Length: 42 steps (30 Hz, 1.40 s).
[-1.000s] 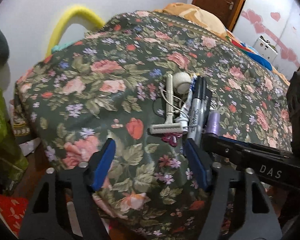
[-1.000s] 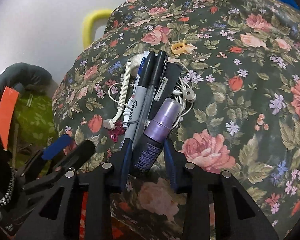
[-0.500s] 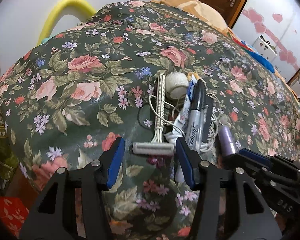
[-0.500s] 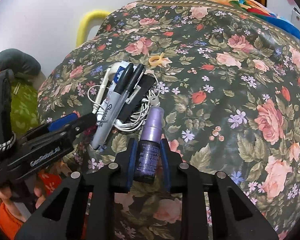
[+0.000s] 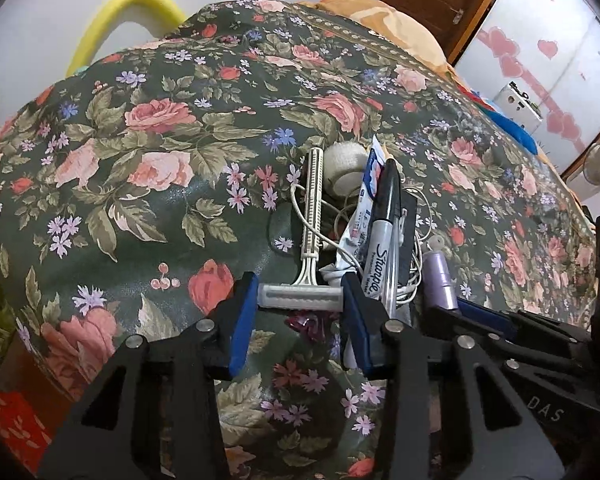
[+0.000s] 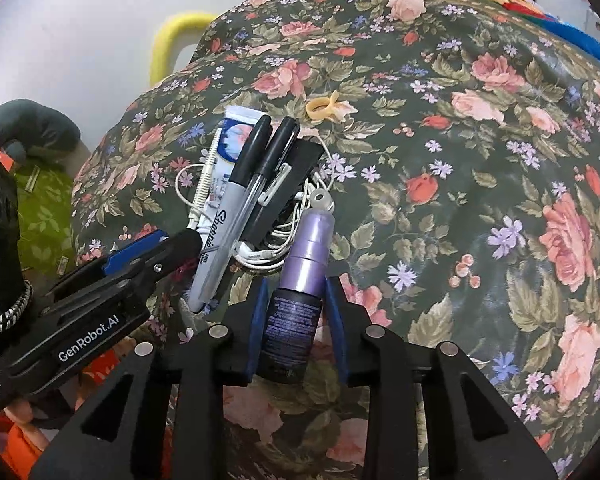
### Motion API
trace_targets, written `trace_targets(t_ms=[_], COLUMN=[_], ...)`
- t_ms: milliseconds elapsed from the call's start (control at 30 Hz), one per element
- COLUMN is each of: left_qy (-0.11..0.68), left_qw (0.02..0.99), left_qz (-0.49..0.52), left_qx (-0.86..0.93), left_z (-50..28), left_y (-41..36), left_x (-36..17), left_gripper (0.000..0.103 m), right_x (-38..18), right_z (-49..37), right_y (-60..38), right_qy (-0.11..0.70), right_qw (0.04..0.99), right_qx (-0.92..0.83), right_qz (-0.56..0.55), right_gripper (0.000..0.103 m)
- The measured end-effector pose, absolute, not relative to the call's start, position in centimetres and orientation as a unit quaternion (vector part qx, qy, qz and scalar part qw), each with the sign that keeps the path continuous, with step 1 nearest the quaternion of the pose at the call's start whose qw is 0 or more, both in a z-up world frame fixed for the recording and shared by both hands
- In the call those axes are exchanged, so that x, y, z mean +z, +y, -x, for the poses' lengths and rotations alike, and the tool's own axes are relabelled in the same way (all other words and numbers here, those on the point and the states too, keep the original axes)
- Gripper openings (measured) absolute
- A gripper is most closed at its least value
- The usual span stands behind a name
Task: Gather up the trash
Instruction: 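Lift the razor and spray bottle and carry both over the white bin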
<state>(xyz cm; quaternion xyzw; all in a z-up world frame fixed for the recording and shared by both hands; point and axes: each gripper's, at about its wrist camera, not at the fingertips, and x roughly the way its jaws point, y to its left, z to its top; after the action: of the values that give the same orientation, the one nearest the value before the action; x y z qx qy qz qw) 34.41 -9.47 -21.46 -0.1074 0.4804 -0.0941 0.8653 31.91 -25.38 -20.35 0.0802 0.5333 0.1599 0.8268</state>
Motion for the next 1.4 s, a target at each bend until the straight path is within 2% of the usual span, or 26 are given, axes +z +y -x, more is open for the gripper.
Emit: trace_targets(t_ms=[333, 567, 833, 1200, 1400], left_qy=[0.467, 0.497, 0.508, 0.486, 0.461], left_qw=[0.875, 0.862, 0.853, 0.867, 0.881], left_qz=[0.088, 0.053, 0.077, 0.084, 0.085], left_qx=[-0.095, -0.086, -0.09, -0.067, -0.06], left_z=[-32.3, -29.3, -26.8, -23.8, -21.8], left_y=[-8.6, -7.6, -7.1, -5.8, -4.5], left_x=[-18.0, -19.1, -19.4, -16.5, -13.6], left_gripper=[0.041, 0.041, 0.041, 0.041, 0.041], right_x=[-18.9, -18.2, -18.9, -20.1, -17.2], right_z=[-30.1, -29.1, -28.3, -29.0, -27.5], right_y=[-26.2, -27.2, -28.0, -27.0, -26.1], right_qy=[0.524, 0.52, 0.529, 0.543, 0.519], right_qw=[0.836, 0.841, 0.837, 0.831, 0.845], right_qx=[0.156, 0.143, 0.137, 0.12, 0.127], right_qz=[-0.054, -0.035, -0.037, -0.025, -0.02], right_gripper=[0.025, 0.025, 0.024, 0.024, 0.024])
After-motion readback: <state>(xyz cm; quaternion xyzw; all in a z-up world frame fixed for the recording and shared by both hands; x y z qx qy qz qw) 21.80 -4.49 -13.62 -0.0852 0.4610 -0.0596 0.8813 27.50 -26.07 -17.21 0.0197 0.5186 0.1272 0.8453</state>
